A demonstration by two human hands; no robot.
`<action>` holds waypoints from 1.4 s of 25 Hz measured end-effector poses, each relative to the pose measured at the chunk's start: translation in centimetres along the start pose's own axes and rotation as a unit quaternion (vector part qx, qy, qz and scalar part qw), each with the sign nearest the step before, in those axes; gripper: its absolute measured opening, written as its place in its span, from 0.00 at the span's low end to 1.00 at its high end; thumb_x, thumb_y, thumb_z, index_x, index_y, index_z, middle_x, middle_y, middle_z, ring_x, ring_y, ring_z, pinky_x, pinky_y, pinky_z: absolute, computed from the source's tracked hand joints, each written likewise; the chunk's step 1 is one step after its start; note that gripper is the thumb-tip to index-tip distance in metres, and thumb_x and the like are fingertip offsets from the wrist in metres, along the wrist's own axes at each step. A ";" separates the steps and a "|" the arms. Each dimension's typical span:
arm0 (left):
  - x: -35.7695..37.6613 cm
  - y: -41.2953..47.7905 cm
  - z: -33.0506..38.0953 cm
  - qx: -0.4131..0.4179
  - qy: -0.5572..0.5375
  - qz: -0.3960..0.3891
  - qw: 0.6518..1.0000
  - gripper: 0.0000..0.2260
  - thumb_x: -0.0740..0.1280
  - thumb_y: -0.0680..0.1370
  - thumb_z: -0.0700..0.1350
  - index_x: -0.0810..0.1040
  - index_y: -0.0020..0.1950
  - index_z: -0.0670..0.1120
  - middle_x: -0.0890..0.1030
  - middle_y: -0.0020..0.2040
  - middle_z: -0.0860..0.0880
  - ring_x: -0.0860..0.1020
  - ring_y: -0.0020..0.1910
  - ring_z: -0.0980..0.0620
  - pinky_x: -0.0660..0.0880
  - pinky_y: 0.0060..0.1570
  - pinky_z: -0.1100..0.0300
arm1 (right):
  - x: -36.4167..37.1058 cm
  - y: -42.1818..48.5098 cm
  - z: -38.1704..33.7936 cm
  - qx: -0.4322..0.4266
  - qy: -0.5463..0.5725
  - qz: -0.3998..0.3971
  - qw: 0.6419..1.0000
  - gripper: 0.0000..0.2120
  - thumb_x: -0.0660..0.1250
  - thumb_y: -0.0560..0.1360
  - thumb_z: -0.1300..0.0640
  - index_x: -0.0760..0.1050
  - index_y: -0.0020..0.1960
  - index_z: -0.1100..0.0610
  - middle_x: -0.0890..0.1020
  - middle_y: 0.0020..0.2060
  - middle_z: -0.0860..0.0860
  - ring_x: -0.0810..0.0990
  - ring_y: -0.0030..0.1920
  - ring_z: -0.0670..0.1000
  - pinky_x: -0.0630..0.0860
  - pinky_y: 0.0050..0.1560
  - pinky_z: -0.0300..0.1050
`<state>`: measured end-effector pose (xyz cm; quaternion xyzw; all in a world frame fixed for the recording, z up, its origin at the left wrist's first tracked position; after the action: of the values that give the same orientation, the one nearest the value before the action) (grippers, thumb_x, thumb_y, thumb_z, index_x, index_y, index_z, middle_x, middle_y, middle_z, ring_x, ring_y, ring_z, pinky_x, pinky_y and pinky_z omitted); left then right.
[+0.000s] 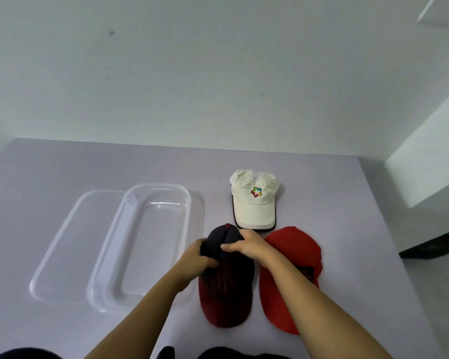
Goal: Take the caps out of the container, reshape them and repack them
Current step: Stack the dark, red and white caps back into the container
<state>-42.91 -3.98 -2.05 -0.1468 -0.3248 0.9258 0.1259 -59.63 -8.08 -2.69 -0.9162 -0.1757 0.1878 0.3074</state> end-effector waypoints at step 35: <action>-21.7 -4.9 2.6 0.095 0.096 -0.094 0.986 0.15 0.72 0.67 0.42 0.81 0.53 0.43 0.85 0.49 0.44 0.83 0.49 0.45 0.79 0.54 0.49 | 17.3 -4.8 -3.6 0.004 -0.038 0.113 0.993 0.30 0.58 0.79 0.47 0.52 0.75 0.56 0.61 0.73 0.55 0.65 0.71 0.56 0.65 0.67 0.47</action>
<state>-23.04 -8.89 7.15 -0.1907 -0.2338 0.9182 0.2566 -44.01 1.30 -1.03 -0.9211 -0.0816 0.2565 0.2813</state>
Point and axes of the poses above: each hand's wrist, its own y-axis towards the middle knuckle, its own x-axis out of the palm, z = x × y, the point moved 2 cm from there along y, towards the middle knuckle
